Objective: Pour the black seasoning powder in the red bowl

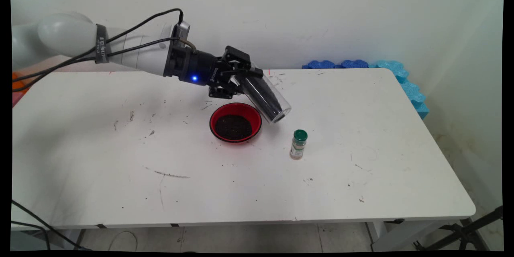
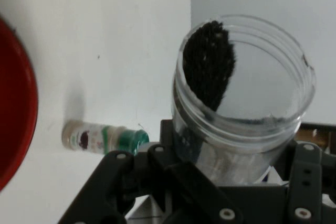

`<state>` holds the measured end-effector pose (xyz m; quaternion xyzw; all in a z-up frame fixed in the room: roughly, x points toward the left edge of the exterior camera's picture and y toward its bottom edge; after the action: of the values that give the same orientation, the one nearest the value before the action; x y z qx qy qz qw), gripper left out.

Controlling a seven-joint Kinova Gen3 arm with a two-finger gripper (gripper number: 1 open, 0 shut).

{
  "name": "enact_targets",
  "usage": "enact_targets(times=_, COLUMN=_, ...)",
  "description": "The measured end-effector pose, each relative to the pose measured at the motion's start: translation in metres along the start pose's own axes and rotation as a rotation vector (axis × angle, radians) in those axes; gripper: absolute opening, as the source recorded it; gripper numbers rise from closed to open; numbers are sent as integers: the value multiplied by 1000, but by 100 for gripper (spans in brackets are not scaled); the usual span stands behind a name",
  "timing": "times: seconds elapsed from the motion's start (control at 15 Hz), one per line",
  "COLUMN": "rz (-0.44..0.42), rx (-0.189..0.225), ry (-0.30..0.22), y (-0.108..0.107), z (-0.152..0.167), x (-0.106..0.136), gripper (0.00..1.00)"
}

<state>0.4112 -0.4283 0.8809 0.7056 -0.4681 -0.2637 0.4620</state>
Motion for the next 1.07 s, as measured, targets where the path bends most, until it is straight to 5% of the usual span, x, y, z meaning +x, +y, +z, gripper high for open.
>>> enact_targets(times=0.27, rz=171, rx=-2, ry=5, y=13, z=-6, x=-2, gripper=0)
enact_targets(times=1.07, rz=873, rx=34, ry=-48, y=61, z=-32, x=-23, gripper=0)
